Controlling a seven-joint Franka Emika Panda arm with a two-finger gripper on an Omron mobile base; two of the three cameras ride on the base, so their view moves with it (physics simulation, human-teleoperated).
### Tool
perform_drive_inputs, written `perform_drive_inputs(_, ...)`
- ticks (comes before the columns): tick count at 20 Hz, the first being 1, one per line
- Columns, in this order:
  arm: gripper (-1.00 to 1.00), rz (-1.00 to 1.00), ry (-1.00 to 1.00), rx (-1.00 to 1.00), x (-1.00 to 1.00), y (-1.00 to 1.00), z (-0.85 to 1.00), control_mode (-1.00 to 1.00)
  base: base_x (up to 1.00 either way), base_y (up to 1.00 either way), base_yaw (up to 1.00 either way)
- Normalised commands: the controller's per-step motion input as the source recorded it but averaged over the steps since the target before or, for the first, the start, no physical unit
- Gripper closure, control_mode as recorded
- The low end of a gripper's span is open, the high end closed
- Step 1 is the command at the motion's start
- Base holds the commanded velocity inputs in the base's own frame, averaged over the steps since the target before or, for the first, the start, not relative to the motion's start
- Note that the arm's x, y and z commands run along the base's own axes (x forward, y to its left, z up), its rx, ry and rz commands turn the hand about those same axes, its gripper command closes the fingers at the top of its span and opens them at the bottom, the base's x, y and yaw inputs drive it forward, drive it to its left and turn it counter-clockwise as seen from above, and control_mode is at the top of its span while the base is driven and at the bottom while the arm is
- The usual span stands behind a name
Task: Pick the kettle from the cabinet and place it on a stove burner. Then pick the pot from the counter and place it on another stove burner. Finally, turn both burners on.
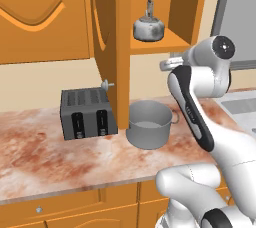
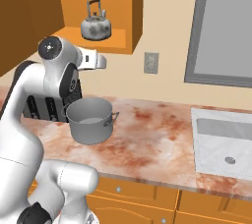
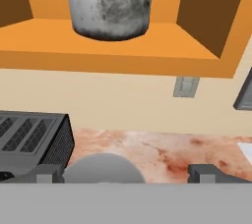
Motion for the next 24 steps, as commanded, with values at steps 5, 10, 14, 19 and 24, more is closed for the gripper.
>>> perform_drive_inputs(5, -1.00, 0.00, -0.03, 0.00, 0.00, 0.00, 0.20, -1.00, 0.00, 0.00, 0.00)
perform_drive_inputs(10, -1.00, 0.00, -0.03, 0.00, 0.00, 0.00, 0.18, -1.00, 0.00, 0.00, 0.00)
perform_drive_inputs(14, -1.00, 0.00, -0.02, 0.00, 0.00, 0.00, 0.13, -1.00, 0.00, 0.00, 0.00)
perform_drive_inputs(19, -1.00, 0.00, 0.00, 0.00, 0.00, 0.00, 0.08, -1.00, 0.00, 0.00, 0.00)
perform_drive_inputs(24, -1.00, 0.00, -0.01, 0.00, 0.00, 0.00, 0.07, -1.00, 0.00, 0.00, 0.00)
